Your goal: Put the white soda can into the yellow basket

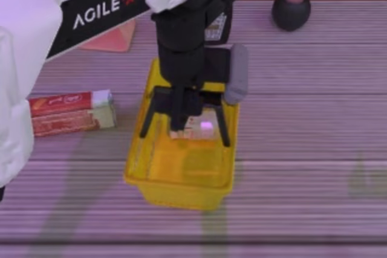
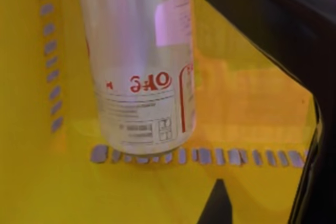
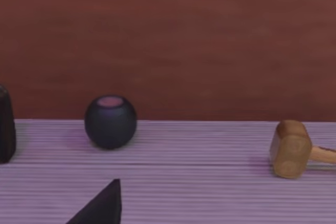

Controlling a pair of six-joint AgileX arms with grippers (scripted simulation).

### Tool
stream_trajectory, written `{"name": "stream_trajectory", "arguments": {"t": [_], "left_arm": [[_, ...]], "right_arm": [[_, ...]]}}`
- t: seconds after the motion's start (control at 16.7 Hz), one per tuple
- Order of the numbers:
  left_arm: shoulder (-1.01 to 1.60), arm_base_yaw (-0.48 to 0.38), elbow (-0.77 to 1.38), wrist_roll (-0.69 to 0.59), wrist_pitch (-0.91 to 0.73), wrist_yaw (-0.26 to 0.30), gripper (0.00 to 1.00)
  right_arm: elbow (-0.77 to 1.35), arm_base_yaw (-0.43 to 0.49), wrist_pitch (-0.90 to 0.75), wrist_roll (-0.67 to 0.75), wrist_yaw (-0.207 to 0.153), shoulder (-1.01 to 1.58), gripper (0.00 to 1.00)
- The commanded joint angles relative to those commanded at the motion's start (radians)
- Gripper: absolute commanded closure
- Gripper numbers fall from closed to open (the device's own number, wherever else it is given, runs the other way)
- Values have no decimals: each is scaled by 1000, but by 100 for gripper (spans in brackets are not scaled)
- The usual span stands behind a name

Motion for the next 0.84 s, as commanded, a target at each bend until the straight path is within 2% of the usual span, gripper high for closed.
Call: {"name": "stream_trajectory", "arguments": {"t": [0.42,0.84], "left_arm": [[1,1,3,3,-4,0,100],[-36,57,138,38,-176,0,100]], "right_arm": [[0,0,0,0,0,0,0],[0,0,0,0,0,0,0]]}}
